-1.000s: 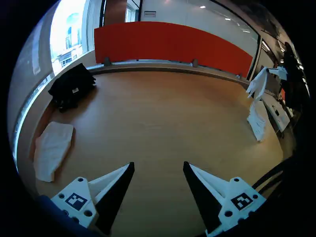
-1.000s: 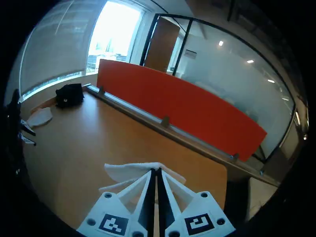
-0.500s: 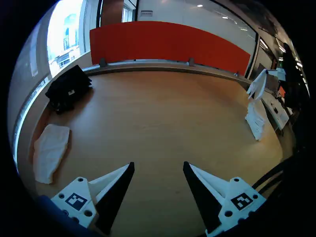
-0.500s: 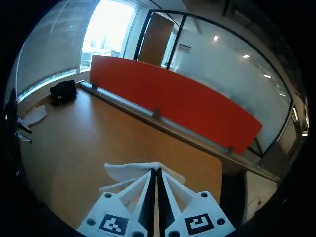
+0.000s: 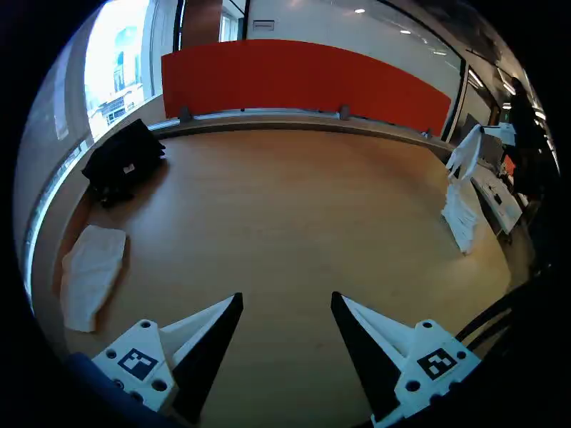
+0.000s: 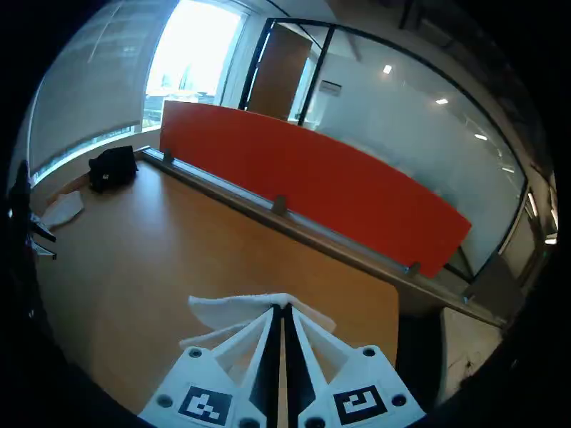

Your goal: Fold towel

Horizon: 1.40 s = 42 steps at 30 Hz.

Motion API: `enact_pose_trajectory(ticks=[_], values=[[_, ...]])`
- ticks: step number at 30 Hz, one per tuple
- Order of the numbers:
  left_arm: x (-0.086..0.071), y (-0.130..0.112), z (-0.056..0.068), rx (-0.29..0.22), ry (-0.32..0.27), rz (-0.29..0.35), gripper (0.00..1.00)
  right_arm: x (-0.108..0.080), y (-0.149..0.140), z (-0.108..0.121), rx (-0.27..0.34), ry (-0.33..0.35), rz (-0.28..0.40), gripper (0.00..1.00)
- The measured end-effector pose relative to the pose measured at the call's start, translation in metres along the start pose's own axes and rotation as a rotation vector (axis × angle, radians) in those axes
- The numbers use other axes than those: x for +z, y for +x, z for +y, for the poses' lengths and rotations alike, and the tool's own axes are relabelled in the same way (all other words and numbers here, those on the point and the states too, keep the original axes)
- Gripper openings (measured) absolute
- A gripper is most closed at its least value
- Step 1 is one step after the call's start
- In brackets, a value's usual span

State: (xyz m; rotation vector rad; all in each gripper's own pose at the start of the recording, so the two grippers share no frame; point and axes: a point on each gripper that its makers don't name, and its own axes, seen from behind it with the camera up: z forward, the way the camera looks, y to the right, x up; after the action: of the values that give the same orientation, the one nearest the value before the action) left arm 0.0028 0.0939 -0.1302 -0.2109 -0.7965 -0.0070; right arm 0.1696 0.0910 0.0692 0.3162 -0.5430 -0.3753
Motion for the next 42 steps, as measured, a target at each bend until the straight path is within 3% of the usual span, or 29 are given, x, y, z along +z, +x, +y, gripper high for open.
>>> enact_pose_trajectory(ticks=[42], values=[[-0.004, -0.002, -0.007, -0.011, 0.015, -0.001, 0.92, 0.015, 0.008, 0.005, 0.012, -0.002, 0.006, 0.03]])
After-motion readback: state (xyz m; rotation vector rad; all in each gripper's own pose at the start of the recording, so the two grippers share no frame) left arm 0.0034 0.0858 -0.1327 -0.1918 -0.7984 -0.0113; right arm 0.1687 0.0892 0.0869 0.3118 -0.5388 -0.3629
